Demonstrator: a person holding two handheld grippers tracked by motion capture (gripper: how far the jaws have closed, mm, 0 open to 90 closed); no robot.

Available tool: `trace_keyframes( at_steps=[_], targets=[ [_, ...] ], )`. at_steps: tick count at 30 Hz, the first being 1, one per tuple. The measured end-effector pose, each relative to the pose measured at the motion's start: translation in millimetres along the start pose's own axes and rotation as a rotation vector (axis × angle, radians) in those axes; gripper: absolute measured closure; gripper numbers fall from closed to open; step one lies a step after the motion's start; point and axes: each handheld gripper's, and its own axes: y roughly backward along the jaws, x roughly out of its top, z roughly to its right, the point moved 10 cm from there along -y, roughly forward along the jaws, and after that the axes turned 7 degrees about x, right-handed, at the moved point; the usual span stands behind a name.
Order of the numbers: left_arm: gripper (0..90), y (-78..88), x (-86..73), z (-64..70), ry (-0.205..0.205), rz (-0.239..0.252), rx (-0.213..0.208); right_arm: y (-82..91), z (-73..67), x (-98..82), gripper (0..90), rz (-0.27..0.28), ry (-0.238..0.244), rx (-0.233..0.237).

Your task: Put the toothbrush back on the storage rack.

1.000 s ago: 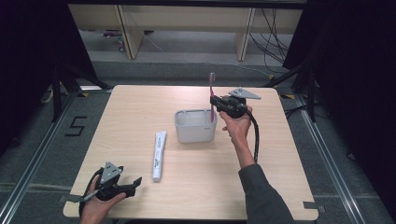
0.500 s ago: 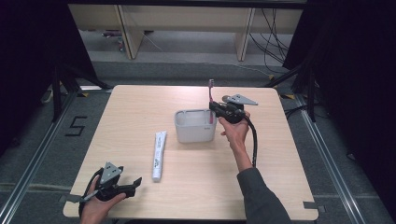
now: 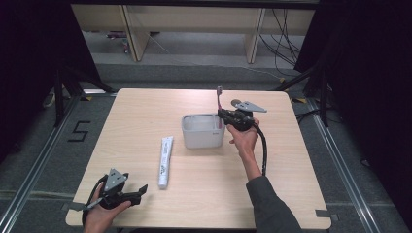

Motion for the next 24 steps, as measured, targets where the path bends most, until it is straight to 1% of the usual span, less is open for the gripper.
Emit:
trace_keyframes(
  at_steps=[4,6,7,9,10,11,12,13,14,15,16,17,18,19,20,21,22,23,24],
  targets=[
    [16.1,-0.3,-0.1,0.1,0.002,0.000,-0.001,1.1,0.6,-0.8,82.3,-0.002,0.009,-0.005],
    [16.1,-0.2,-0.2,0.2,0.001,-0.001,-0.003,1.2,-0.2,-1.4,81.9,-0.009,0.011,0.001],
    [16.1,-0.1,0.0,0.1,0.001,0.001,0.001,2.0,0.7,-1.8,80.9,-0.010,0.020,-0.007],
    [16.1,0.0,-0.1,0.0,0.000,0.000,0.001,2.2,0.7,-2.3,80.2,-0.012,0.019,-0.007],
    [16.1,-0.1,-0.2,-0.2,0.000,-0.001,0.000,2.6,0.4,-2.8,79.5,-0.011,0.011,-0.011],
    [16.1,0.2,-0.5,-0.5,-0.002,-0.003,0.001,4.2,0.2,-3.1,75.1,-0.012,0.012,-0.008],
    [16.1,0.2,-0.5,-0.5,-0.002,-0.003,0.001,4.2,0.2,-3.1,75.1,-0.012,0.012,-0.008],
    [16.1,0.3,-0.6,-0.6,-0.004,-0.004,0.001,5.9,1.8,-3.4,71.0,-0.014,0.014,-0.018],
    [16.1,0.4,-0.6,-0.6,-0.005,-0.004,0.001,6.4,1.0,-2.6,66.9,-0.003,0.014,-0.015],
    [16.1,0.4,-0.7,-0.7,-0.004,-0.004,0.002,11.4,0.6,-2.5,58.1,-0.006,0.014,-0.023],
    [16.1,0.4,-0.7,-0.7,-0.004,-0.004,0.002,11.4,0.6,-2.5,58.1,-0.006,0.014,-0.023],
    [16.1,0.3,-0.6,-0.6,-0.002,-0.004,0.003,13.2,1.7,-1.5,53.5,-0.002,0.036,-0.027],
    [16.1,0.4,-0.9,-0.8,-0.003,-0.006,0.003,17.1,-0.2,-1.9,48.4,0.002,0.002,-0.028],
    [16.1,0.2,-0.7,-0.6,0.000,-0.004,0.003,19.2,-1.7,-2.5,44.6,-0.002,-0.003,-0.024],
    [16.1,0.0,-0.6,-0.5,0.001,-0.002,0.003,23.0,-1.7,-4.0,41.1,-0.017,0.001,-0.026],
    [16.1,0.3,-1.2,-1.0,-0.006,-0.007,0.004,26.0,-2.1,-5.0,39.2,-0.026,0.007,-0.024],
    [16.1,0.2,-1.1,-0.9,-0.004,-0.006,0.005,30.5,-3.7,-5.0,36.7,-0.022,0.019,-0.017],
    [16.1,0.1,-1.2,-0.9,-0.004,-0.006,0.005,37.6,-5.4,-5.6,33.2,-0.022,0.019,-0.013],
    [16.1,-0.1,-1.3,-0.9,-0.003,-0.006,0.005,37.6,-5.4,-5.6,33.2,-0.022,0.019,-0.013]
  ],
)
